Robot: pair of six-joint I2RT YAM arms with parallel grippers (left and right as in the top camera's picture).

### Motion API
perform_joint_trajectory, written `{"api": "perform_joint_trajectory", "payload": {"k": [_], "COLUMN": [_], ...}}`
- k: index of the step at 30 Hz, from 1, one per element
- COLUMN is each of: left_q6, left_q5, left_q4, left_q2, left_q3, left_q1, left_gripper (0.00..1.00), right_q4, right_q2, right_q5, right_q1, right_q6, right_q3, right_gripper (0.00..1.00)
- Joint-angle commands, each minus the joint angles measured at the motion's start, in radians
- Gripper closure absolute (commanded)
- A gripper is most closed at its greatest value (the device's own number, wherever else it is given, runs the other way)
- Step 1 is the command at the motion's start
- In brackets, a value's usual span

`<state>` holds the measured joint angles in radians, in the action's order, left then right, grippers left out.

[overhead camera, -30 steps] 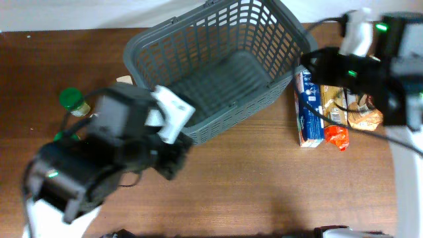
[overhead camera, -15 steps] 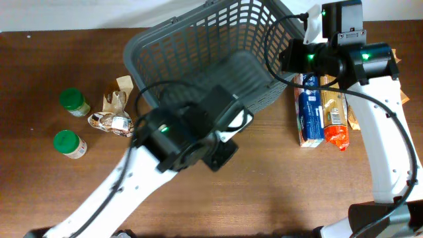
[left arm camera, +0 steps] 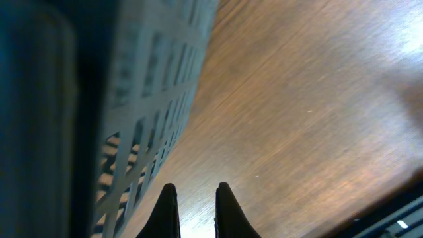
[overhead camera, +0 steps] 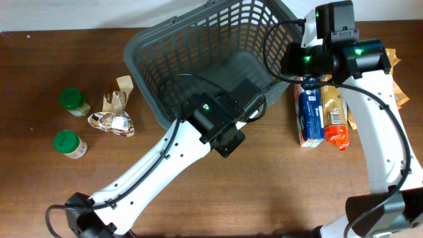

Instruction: Pack container

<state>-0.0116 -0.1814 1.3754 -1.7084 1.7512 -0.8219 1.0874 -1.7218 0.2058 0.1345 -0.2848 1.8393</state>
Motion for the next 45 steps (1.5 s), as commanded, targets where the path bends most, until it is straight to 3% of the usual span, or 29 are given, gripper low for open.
{"api": "perform_joint_trajectory", "payload": {"k": [1,14,19,27,29,35,45], "left_q6": [-0.003,-0.004,-0.003,0.08,0.098,0.131,0.131], "left_q5": [-0.089,-0.082,0.03,0.084,0.055,-0.067,-0.078], "left_q4": [0.005,0.008,0.035,0.003,-0.019,-0.045,-0.005], "left_q2": [0.005,0.005,0.034,0.334,0.412,0.601,0.665], "left_q3": [-0.002,-0.002,-0.002,0.009,0.01,0.01,0.01], "left_q1": [0.051,0.286,0.308,0.311,0.319,0.392,0.498], "left_gripper": [0.98,0.98,0.98,0.98,0.91,0.83,0.79], "right_q4": [0.061,0.159,0.124,0.098,0.097,0.103,0.109], "right_q2": [-0.01,-0.001,0.034,0.061,0.059,-0.051,-0.305], "right_q5": [-0.045,0.022,0.034,-0.153,-0.187,-0.188,-0.019], "right_q1": [0.004,0.005,0.005,-0.102,-0.145,-0.254,-0.208], "right_q6": [0.019,0.046,0.072,0.097,0.097,0.079,0.021], "right_q3": [0.008,0.008,0.065,0.404,0.405,0.363,0.363], "right_gripper": [0.96,0.96,0.96,0.96,0.96,0.96,0.96]}}
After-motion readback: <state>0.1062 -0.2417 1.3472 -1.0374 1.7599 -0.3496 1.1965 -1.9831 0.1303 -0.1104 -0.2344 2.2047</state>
